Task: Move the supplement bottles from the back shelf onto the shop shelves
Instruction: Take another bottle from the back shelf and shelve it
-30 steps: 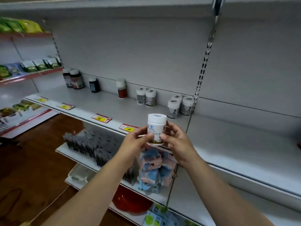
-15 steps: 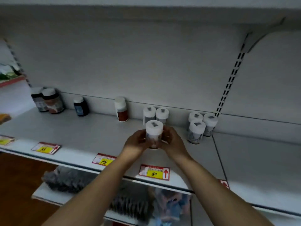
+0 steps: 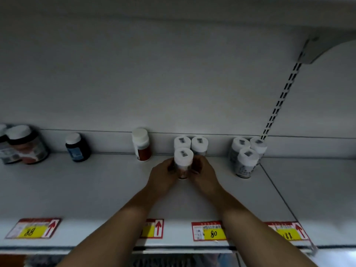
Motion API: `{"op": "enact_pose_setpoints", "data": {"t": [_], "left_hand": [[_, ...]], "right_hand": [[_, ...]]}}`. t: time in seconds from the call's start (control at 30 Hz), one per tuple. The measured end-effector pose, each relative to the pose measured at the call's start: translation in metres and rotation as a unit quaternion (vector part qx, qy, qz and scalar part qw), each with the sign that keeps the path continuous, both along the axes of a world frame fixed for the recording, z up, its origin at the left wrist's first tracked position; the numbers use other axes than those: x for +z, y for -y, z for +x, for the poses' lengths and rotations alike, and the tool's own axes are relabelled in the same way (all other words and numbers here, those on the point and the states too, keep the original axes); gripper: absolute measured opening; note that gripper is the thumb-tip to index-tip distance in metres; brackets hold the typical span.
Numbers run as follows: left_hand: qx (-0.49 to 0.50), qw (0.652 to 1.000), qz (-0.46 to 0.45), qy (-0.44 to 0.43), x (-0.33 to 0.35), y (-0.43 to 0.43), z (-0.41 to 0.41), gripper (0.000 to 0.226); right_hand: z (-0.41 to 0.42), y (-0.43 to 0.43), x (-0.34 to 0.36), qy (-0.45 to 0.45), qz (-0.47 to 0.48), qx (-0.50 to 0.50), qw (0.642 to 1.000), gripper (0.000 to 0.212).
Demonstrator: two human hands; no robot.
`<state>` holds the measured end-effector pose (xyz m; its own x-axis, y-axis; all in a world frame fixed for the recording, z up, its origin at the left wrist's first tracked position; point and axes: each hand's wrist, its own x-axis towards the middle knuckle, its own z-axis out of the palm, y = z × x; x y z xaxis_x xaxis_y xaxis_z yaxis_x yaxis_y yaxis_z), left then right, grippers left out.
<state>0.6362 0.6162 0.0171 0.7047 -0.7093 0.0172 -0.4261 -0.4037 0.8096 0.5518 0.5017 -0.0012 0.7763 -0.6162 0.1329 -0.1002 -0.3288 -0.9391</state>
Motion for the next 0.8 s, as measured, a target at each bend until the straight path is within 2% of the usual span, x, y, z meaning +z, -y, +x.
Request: {"op": "enact_pose_setpoints", "data": {"t": [0.17,0.37,0.47,0.63,0.8], "left_hand": [[0.007,0.999,-0.017,-0.026,0.0,0.003,0.004,0.079],[0.014,0.999,-0.025,-0.034,-0.005,0.005,0.005,0.079],[0.017,0.999,-0.031,-0.041,-0.007,0.003,0.004,0.088],[0.062,0.996,-0.017,-0.062,-0.012,-0.011,0.0,0.064],[0.051,0.998,-0.021,-0.025,0.003,-0.026,-0.02,0.059]], "right_hand": [[0.006,0.004,-0.002,0.006,0.021,-0.011,1.0,0.038],[0.007,0.007,-0.008,0.001,0.03,-0.018,0.999,0.045],[0.003,0.006,-0.006,0.003,0.032,-0.018,0.999,0.051],[-0.017,0.002,-0.002,0.015,0.05,-0.029,0.998,0.048],[-0.042,-0.009,0.01,0.039,0.097,-0.05,0.993,0.041]]}}
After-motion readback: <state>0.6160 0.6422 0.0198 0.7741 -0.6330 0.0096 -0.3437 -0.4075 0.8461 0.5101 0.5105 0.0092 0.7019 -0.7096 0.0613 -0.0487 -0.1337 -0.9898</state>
